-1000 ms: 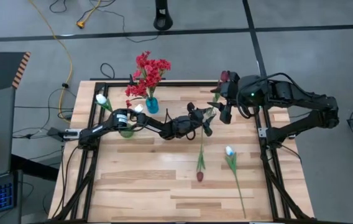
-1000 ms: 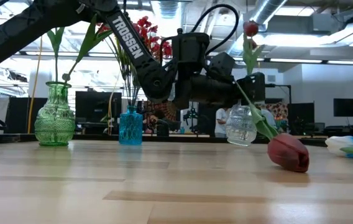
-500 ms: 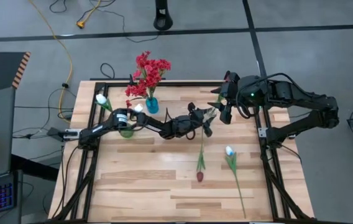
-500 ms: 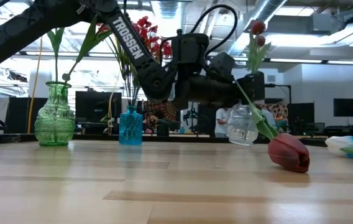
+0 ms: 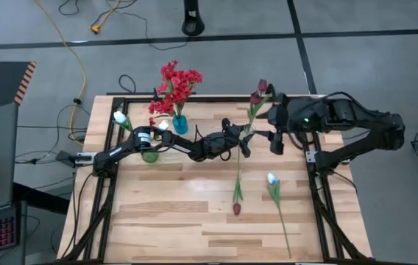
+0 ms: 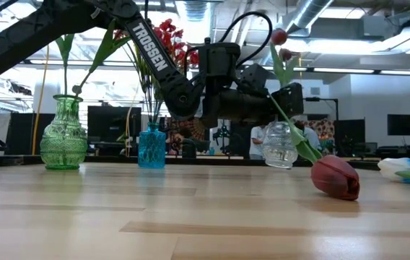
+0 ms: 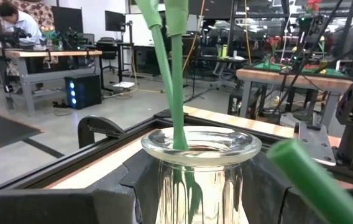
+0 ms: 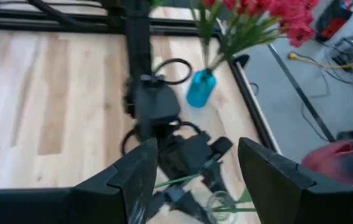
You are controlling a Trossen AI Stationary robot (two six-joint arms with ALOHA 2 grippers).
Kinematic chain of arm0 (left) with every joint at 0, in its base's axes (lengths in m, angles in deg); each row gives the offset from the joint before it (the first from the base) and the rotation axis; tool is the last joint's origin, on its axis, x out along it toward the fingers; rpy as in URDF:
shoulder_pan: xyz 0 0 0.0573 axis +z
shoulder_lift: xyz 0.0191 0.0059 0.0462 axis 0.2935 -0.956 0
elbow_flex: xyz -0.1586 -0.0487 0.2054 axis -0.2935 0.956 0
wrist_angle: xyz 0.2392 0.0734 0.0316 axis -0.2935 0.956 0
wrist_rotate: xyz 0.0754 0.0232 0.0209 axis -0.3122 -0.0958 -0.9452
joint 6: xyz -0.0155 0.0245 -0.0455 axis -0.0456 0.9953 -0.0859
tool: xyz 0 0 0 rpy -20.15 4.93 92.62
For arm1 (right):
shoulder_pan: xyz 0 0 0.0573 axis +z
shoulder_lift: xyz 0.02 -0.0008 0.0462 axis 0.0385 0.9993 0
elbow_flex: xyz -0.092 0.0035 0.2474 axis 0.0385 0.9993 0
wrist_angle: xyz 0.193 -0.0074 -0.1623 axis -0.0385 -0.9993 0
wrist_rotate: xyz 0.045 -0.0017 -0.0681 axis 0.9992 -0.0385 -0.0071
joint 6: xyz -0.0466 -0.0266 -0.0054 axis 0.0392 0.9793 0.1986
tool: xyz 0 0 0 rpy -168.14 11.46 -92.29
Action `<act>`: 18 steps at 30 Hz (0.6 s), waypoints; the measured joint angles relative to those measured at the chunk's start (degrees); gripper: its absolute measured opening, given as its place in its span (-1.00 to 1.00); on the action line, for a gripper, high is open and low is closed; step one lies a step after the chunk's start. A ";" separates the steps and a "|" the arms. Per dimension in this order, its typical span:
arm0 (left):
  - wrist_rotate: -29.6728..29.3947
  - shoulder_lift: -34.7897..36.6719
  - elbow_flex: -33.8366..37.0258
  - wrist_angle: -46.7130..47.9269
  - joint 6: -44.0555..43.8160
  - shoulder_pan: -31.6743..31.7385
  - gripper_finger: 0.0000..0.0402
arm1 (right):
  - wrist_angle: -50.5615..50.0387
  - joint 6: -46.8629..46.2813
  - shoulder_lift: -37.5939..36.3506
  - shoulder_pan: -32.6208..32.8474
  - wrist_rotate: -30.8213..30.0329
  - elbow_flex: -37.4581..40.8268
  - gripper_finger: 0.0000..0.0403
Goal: Sort flowers into vase by color
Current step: Adjust the transparent vase by standing it upright on the table
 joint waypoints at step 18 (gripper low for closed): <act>0.16 -2.16 -0.16 -5.24 -1.73 0.26 -0.19 | 24.33 -7.38 -19.23 12.04 -0.11 32.70 0.12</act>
